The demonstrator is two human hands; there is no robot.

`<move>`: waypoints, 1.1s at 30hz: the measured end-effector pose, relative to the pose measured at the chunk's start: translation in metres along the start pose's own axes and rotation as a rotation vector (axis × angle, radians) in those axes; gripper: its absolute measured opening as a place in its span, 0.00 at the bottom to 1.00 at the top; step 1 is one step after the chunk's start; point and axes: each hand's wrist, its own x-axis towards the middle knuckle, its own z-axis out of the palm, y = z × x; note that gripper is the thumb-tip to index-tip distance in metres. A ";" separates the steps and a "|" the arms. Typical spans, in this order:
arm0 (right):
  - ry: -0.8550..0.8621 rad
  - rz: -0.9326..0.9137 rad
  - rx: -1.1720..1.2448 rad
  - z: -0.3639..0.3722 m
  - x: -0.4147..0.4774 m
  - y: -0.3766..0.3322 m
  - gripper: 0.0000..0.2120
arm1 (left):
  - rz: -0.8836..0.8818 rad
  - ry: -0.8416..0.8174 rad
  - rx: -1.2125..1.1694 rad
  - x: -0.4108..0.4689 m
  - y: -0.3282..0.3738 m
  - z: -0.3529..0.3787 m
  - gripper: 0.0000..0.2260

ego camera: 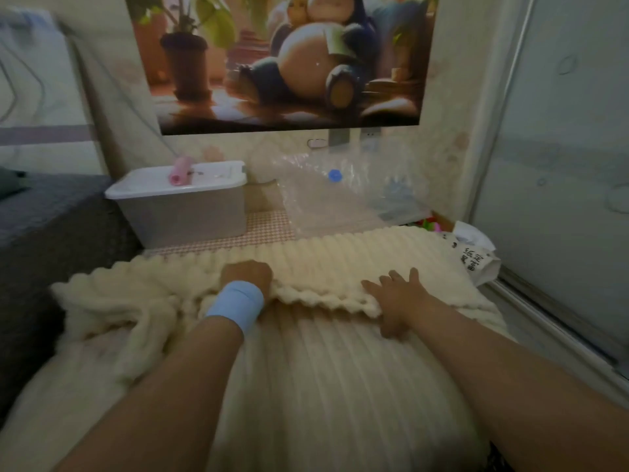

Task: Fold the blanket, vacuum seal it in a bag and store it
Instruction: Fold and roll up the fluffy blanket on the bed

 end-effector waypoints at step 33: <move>0.166 0.222 0.409 -0.033 0.065 0.160 0.19 | 0.137 -0.070 -0.300 0.164 0.138 -0.096 0.16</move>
